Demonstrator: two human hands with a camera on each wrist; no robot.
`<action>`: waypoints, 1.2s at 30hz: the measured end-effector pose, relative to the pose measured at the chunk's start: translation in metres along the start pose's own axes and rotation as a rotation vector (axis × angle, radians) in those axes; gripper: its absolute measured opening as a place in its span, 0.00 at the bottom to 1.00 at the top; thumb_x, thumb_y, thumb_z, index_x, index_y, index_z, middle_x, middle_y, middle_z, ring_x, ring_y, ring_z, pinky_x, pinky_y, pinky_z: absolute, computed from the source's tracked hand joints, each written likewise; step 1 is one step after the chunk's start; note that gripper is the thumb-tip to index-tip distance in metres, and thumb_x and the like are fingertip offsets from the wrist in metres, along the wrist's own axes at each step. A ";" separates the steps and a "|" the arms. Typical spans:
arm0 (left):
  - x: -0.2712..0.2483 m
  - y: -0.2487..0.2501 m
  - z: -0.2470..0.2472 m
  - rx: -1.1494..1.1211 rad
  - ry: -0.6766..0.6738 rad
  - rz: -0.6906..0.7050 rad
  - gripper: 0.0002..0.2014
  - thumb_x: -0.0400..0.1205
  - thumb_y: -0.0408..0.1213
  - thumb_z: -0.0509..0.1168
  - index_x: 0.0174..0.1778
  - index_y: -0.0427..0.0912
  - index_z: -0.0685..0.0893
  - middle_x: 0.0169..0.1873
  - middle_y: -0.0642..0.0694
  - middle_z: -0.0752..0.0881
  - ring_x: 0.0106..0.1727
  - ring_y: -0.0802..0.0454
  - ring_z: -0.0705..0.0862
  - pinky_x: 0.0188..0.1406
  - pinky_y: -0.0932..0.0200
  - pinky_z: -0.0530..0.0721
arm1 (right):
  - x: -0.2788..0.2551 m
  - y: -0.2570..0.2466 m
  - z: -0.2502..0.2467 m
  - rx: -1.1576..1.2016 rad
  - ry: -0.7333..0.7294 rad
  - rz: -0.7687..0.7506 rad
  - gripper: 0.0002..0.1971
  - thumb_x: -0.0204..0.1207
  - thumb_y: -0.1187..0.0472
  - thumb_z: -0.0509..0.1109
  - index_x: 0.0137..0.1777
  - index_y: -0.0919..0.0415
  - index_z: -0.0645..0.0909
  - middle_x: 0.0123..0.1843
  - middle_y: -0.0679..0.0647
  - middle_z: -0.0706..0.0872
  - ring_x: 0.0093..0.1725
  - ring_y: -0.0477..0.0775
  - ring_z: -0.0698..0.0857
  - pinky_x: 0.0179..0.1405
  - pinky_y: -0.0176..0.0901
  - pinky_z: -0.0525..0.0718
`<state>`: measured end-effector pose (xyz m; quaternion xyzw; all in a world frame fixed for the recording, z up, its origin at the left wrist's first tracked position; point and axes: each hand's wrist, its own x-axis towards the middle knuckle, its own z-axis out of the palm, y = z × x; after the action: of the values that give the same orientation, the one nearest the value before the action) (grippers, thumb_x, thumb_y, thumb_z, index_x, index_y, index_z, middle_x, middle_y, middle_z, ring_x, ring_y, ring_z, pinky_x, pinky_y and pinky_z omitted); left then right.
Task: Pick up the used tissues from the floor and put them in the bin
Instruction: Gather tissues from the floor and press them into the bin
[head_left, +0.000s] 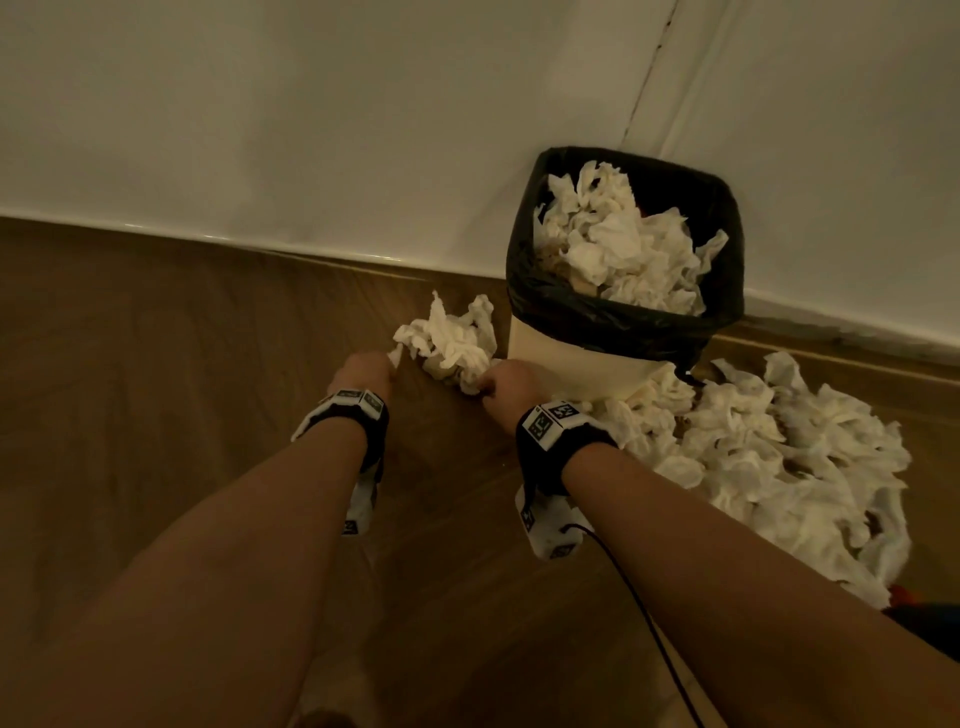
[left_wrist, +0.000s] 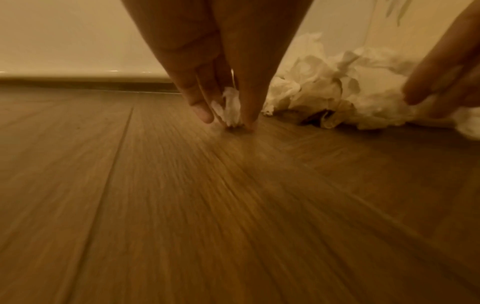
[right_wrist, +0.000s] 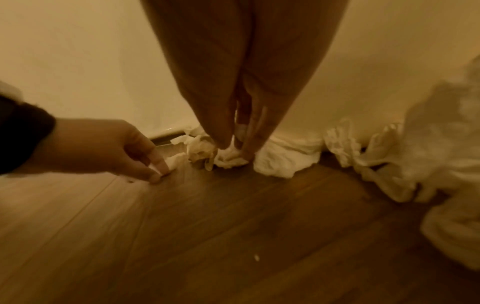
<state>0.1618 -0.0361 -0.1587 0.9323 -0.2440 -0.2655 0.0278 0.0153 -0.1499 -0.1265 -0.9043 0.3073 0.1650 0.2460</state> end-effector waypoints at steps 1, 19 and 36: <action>-0.002 0.000 -0.003 -0.012 0.001 0.001 0.18 0.86 0.41 0.54 0.65 0.36 0.79 0.63 0.33 0.80 0.62 0.37 0.80 0.59 0.49 0.78 | -0.003 0.001 -0.001 0.016 0.057 -0.017 0.15 0.80 0.63 0.65 0.66 0.61 0.81 0.66 0.59 0.82 0.65 0.58 0.80 0.64 0.44 0.76; -0.093 0.025 -0.053 -0.206 0.105 0.050 0.16 0.86 0.35 0.55 0.67 0.32 0.75 0.66 0.33 0.78 0.66 0.36 0.77 0.62 0.51 0.75 | -0.100 -0.015 -0.064 1.140 0.044 0.169 0.14 0.83 0.68 0.58 0.64 0.72 0.80 0.46 0.65 0.82 0.31 0.53 0.77 0.28 0.38 0.74; -0.189 0.116 -0.115 -0.725 0.389 0.306 0.19 0.82 0.20 0.50 0.63 0.37 0.78 0.62 0.34 0.73 0.61 0.39 0.76 0.59 0.56 0.75 | -0.193 0.007 -0.156 1.335 0.455 -0.036 0.15 0.83 0.63 0.59 0.68 0.59 0.75 0.46 0.55 0.81 0.36 0.58 0.83 0.26 0.49 0.87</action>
<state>0.0297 -0.0581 0.0516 0.8480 -0.2604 -0.1465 0.4378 -0.1122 -0.1480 0.0864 -0.5770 0.3715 -0.2562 0.6807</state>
